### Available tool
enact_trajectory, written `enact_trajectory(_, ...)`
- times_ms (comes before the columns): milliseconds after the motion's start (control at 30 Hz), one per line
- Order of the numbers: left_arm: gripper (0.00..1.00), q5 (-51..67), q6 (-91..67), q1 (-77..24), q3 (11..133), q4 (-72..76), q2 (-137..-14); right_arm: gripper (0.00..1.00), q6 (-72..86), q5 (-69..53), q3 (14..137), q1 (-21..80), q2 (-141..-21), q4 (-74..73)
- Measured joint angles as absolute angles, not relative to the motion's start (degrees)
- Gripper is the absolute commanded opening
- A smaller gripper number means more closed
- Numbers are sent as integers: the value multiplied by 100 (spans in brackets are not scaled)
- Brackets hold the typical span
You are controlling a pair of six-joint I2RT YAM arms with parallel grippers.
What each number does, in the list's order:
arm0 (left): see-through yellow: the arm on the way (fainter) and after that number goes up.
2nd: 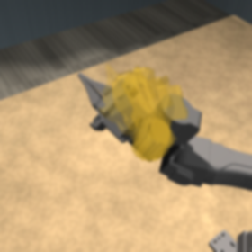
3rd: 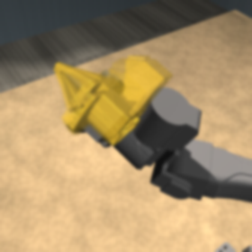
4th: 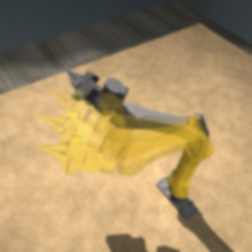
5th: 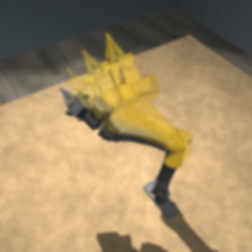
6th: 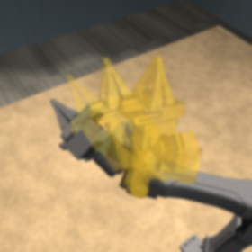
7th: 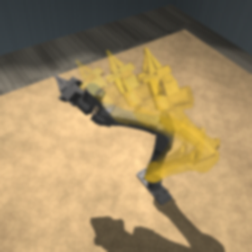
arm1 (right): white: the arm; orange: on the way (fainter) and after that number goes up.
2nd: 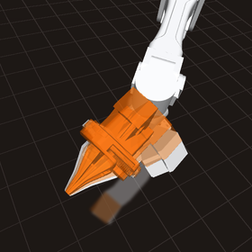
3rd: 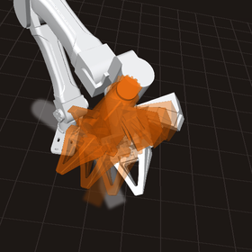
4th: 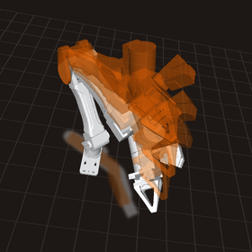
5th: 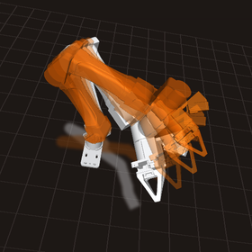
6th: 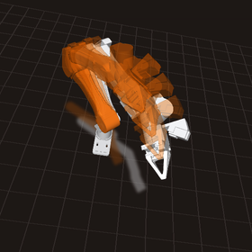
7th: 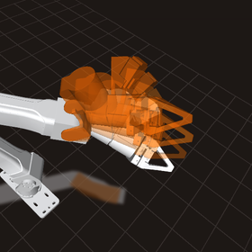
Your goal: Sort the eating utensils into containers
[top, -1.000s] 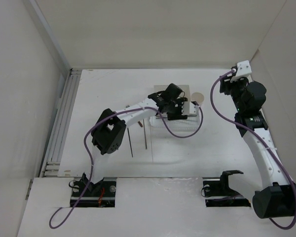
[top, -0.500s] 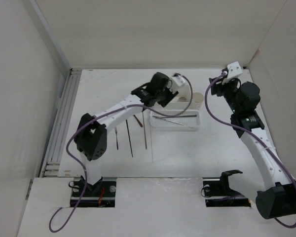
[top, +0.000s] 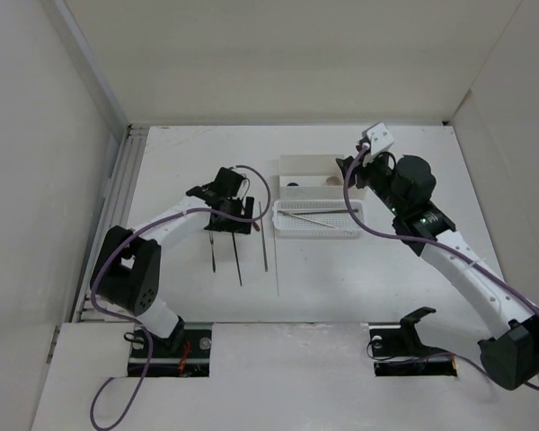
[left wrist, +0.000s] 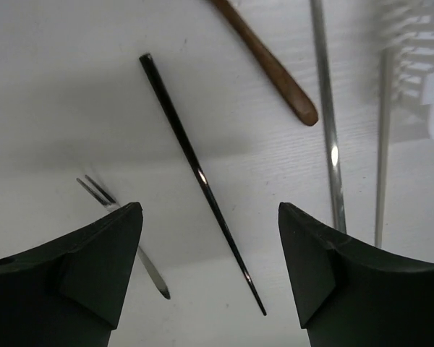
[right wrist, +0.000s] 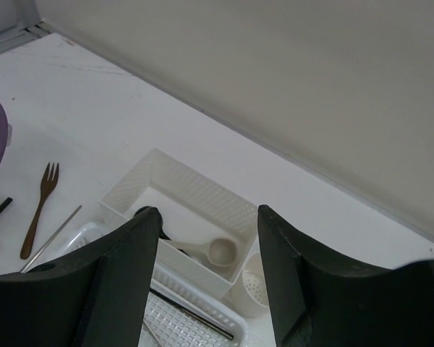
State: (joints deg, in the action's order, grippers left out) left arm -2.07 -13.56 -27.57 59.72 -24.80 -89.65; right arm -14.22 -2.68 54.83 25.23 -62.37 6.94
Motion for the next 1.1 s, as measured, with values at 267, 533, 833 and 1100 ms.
enact_trajectory(267, 60, 115, -1509, -2547, 5881, -2410, -9290, 62, -1319, 272, 5433, 2947, -6195, 642)
enact_trajectory(533, 46, 392, -1402, -2512, 5859, -2320, -9732, 63, -1225, 895, 5339, 3118, -5841, 504)
enact_trajectory(833, 0, 683, -1398, -2344, 5870, -2241, -9824, 63, -1225, 1380, 5266, 3120, -5437, 263)
enact_trajectory(1100, 0, 637, -1509, -2311, 5918, -2349, -9826, 63, -1247, 1575, 5264, 3120, -5201, 152)
